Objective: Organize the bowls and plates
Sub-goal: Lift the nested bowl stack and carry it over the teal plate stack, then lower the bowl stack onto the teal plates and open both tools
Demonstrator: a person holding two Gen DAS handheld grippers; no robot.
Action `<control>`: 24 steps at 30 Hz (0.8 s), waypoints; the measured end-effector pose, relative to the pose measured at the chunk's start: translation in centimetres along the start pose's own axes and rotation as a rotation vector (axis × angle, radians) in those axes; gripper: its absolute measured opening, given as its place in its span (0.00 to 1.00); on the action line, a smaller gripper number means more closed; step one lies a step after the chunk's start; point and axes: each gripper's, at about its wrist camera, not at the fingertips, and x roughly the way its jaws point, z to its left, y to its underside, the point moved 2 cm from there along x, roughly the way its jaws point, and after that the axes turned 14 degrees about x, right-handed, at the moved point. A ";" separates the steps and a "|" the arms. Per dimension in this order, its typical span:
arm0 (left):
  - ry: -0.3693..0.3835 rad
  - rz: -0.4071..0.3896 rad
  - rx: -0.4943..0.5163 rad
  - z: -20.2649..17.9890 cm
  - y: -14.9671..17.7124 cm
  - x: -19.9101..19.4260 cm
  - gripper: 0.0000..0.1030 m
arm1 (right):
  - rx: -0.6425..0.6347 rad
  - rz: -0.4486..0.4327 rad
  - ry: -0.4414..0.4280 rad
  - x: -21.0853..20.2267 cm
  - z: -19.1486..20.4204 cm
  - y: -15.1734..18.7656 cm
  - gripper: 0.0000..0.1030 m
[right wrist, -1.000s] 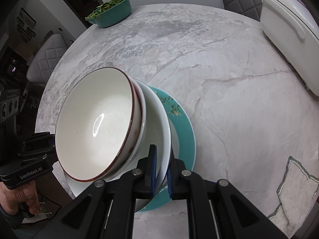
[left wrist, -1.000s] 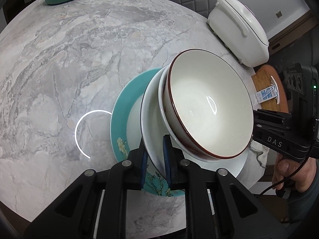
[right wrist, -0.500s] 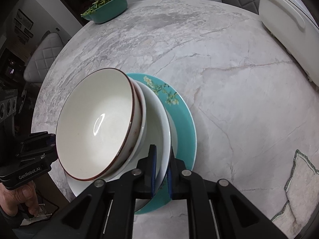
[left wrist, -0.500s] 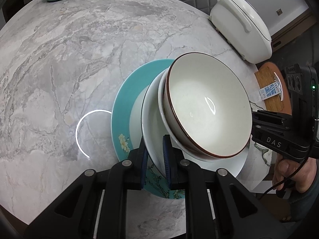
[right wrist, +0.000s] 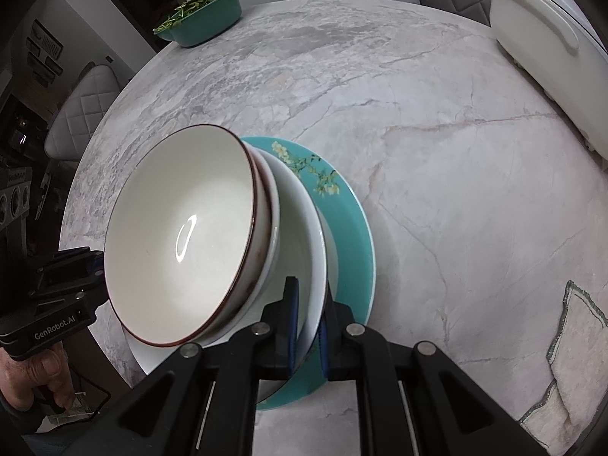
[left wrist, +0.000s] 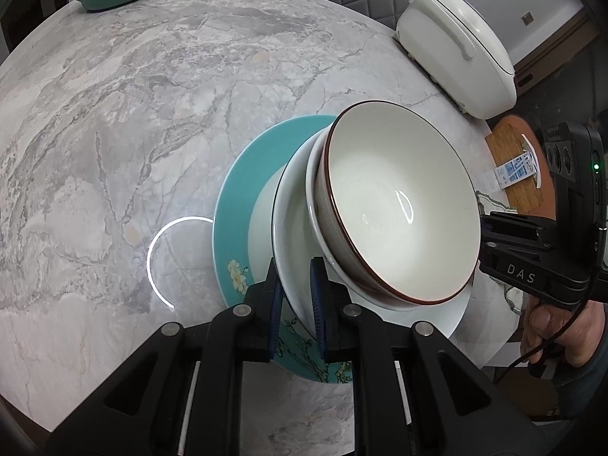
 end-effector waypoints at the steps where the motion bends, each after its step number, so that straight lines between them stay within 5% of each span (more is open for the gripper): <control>1: -0.001 0.000 -0.001 0.0 0.0 0.1 0.12 | 0.000 0.001 0.002 0.1 0.0 0.1 0.11; 12: -0.031 -0.029 -0.019 -0.1 0.8 -0.5 0.14 | -0.039 -0.047 0.011 -0.2 0.4 0.8 0.25; 14: -0.047 -0.045 -0.025 -0.2 1.3 -1.0 0.15 | -0.029 -0.058 0.014 -0.5 -0.1 0.9 0.40; 22: -0.194 -0.141 -0.072 -0.7 4.1 -5.7 0.26 | -0.046 -0.089 -0.035 -2.9 -0.9 2.7 0.66; 23: -0.224 -0.152 -0.074 -0.8 4.4 -6.5 0.36 | -0.050 -0.098 -0.044 -3.4 -0.9 3.0 0.73; 24: -0.258 -0.170 -0.076 -0.9 4.8 -7.4 0.56 | -0.054 -0.110 -0.054 -3.9 -0.9 3.2 0.78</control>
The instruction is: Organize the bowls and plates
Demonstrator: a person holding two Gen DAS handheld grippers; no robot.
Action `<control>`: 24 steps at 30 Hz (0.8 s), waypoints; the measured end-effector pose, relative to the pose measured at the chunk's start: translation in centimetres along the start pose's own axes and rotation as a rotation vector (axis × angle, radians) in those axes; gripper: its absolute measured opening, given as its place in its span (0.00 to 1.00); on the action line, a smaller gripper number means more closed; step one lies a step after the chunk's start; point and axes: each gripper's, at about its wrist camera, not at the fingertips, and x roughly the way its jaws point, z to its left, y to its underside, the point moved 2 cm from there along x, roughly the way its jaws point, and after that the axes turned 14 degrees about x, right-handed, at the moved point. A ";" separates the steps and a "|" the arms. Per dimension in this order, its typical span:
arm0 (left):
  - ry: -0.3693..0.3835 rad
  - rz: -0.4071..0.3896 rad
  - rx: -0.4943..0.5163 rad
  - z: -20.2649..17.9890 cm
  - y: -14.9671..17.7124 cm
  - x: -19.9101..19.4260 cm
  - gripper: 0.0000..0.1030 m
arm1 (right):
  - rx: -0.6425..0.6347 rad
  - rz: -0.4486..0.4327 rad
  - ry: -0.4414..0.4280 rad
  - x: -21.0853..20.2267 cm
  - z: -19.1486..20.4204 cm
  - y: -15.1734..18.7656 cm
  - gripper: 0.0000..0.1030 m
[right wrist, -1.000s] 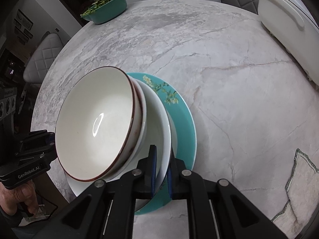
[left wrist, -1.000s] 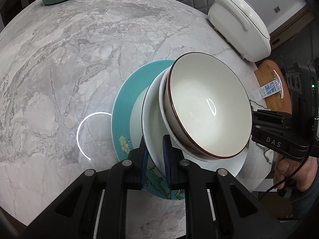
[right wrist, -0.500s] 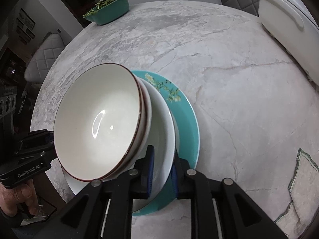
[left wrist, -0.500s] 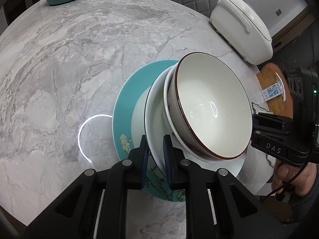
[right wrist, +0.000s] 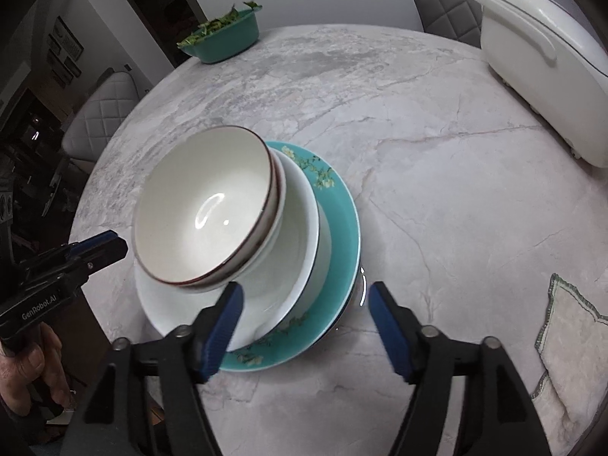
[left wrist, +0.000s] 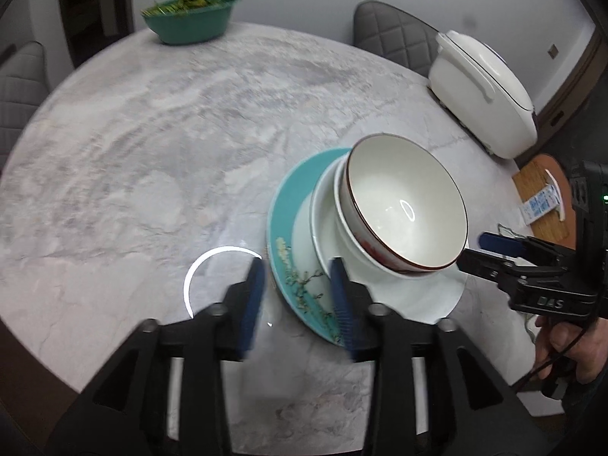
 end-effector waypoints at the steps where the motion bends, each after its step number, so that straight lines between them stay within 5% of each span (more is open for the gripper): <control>1: -0.029 -0.022 -0.001 0.1 0.1 -0.9 0.64 | -0.008 -0.025 -0.012 -0.8 0.2 0.1 0.86; 4: -0.073 -0.089 -0.009 0.1 0.3 -3.9 0.73 | -0.016 -0.079 -0.026 -2.8 0.4 0.2 1.00; 11: -0.075 -0.122 -0.015 -0.4 0.1 -7.7 1.00 | -0.011 -0.158 -0.020 -6.0 1.5 0.7 1.00; 15: -0.090 -0.128 -0.011 -1.2 0.5 -9.7 1.00 | -0.016 -0.222 0.039 -7.6 2.7 1.8 1.00; 19: -0.128 -0.159 0.025 -2.2 0.9 -12.7 1.00 | -0.060 -0.384 0.070 -11.7 4.8 3.2 1.00; 24: -0.185 -0.212 0.049 -3.0 1.0 -17.8 1.00 | -0.111 -0.690 0.064 -20.3 8.5 5.8 1.00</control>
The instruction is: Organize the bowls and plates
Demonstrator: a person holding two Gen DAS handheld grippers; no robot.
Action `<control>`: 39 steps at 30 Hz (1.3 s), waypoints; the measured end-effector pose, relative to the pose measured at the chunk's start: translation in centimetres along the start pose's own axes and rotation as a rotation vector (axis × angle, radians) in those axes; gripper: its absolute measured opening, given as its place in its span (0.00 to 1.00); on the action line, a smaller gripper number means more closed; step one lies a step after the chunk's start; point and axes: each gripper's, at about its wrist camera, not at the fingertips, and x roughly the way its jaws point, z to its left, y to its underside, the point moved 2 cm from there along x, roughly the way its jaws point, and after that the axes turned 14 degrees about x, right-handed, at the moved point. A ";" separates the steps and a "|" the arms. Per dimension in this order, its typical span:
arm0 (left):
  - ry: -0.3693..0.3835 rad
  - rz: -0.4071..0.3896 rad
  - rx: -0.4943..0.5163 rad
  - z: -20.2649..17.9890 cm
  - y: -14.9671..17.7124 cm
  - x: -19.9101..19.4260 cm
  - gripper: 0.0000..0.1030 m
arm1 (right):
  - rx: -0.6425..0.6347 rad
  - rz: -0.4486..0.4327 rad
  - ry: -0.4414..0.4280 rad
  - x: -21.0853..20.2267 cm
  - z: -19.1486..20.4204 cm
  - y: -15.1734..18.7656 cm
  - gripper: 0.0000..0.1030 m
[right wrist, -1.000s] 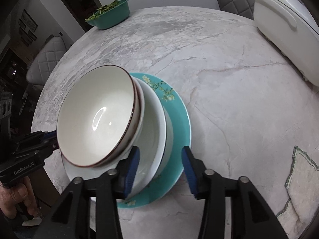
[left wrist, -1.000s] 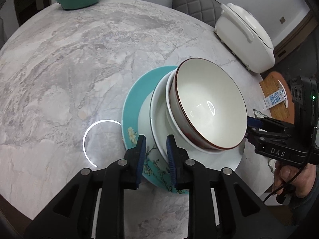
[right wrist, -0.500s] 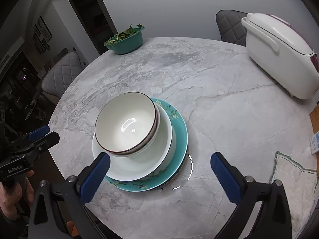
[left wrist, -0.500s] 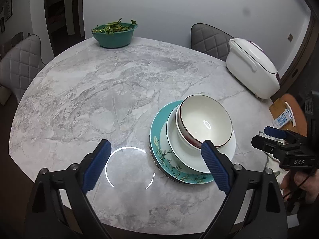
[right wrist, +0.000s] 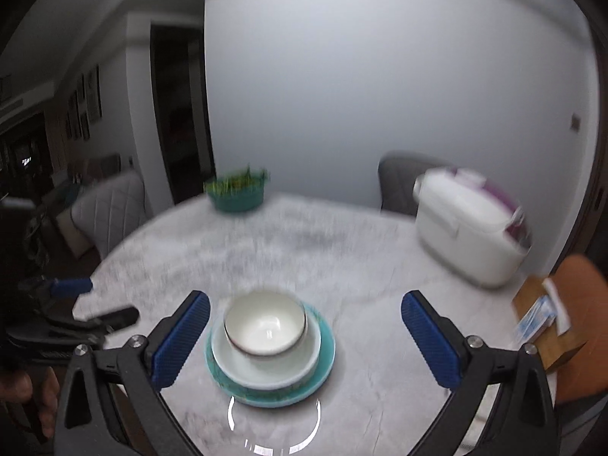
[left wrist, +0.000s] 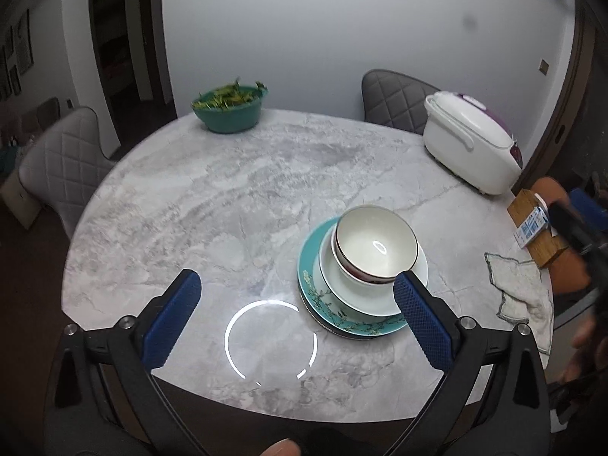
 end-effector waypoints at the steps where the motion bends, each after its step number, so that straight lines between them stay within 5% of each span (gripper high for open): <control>1: 0.002 -0.013 -0.006 0.1 -0.1 -0.8 1.00 | 0.006 -0.051 0.021 -1.5 0.5 -0.6 1.00; 4: 0.033 0.025 -0.057 0.5 -0.3 -2.0 1.00 | 0.038 -0.067 0.117 -3.4 1.5 -1.1 1.00; 6: 0.010 0.081 -0.085 0.5 0.0 -2.5 1.00 | 0.047 0.030 0.060 -3.4 2.1 -0.9 1.00; 8: -0.036 0.108 -0.079 0.0 0.4 -3.5 1.00 | 0.054 0.033 0.036 -4.2 2.5 -0.9 1.00; 15: -0.026 0.128 -0.069 -3.0 0.2 -6.2 1.00 | 0.077 0.083 -0.020 -6.0 2.0 -1.3 1.00; 26: -0.085 0.111 -0.064 -9.6 -2.4 -9.9 1.00 | 0.100 0.182 0.088 -6.5 -2.7 -2.0 1.00; 39: -0.130 0.145 -0.098 -10.1 -2.2 -10.5 1.00 | 0.052 0.217 0.091 -5.8 -2.5 -1.9 1.00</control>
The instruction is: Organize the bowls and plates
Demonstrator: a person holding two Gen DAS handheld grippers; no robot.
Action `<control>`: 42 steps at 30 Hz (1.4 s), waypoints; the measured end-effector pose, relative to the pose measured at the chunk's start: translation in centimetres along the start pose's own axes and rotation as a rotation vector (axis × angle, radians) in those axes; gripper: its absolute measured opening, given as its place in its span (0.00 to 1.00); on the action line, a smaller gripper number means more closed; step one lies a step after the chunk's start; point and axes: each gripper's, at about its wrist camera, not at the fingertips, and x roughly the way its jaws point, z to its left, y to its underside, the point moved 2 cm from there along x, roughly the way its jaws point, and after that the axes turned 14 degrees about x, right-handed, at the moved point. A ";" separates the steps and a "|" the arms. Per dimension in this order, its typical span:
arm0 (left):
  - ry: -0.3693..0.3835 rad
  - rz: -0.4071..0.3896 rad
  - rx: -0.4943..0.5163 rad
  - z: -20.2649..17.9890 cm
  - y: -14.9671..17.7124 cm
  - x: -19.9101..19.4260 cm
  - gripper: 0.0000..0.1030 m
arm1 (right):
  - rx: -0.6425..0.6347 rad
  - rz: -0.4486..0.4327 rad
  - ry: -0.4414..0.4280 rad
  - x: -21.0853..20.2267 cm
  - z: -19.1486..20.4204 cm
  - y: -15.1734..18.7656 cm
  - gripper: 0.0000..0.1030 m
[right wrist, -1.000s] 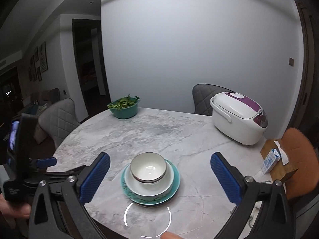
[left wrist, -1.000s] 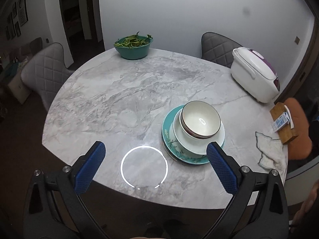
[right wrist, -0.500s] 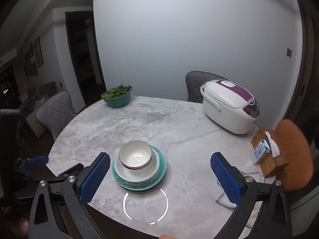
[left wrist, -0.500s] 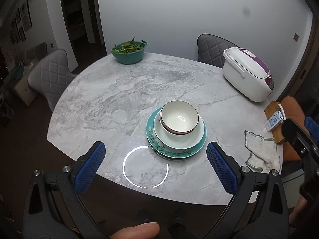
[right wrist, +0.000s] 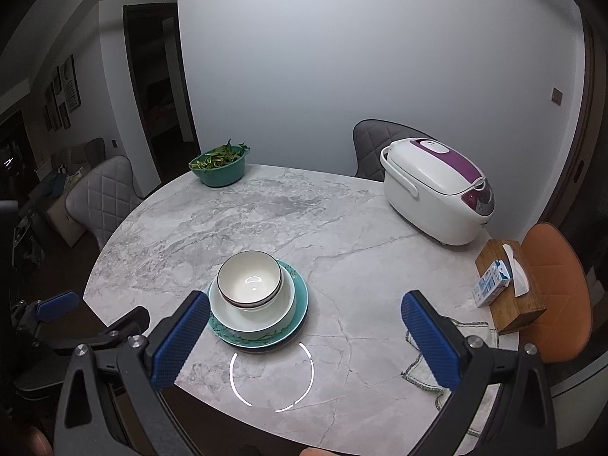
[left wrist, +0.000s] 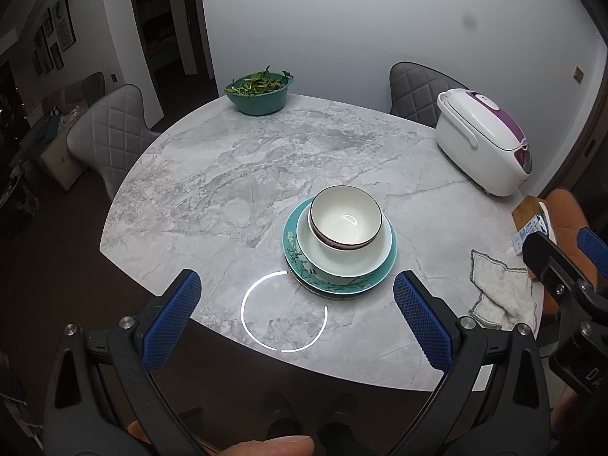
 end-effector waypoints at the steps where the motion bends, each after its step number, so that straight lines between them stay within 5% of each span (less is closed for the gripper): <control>1: -0.003 0.001 -0.001 0.1 0.0 0.0 1.00 | -0.002 0.005 0.001 0.1 0.1 0.0 1.00; 17: -0.049 -0.022 -0.034 2.6 -0.2 -0.3 1.00 | 0.026 0.070 0.042 1.2 0.3 0.0 1.00; 42: -0.037 -0.034 -0.008 1.0 0.3 -1.3 1.00 | 0.040 0.079 0.065 0.7 -0.6 0.6 1.00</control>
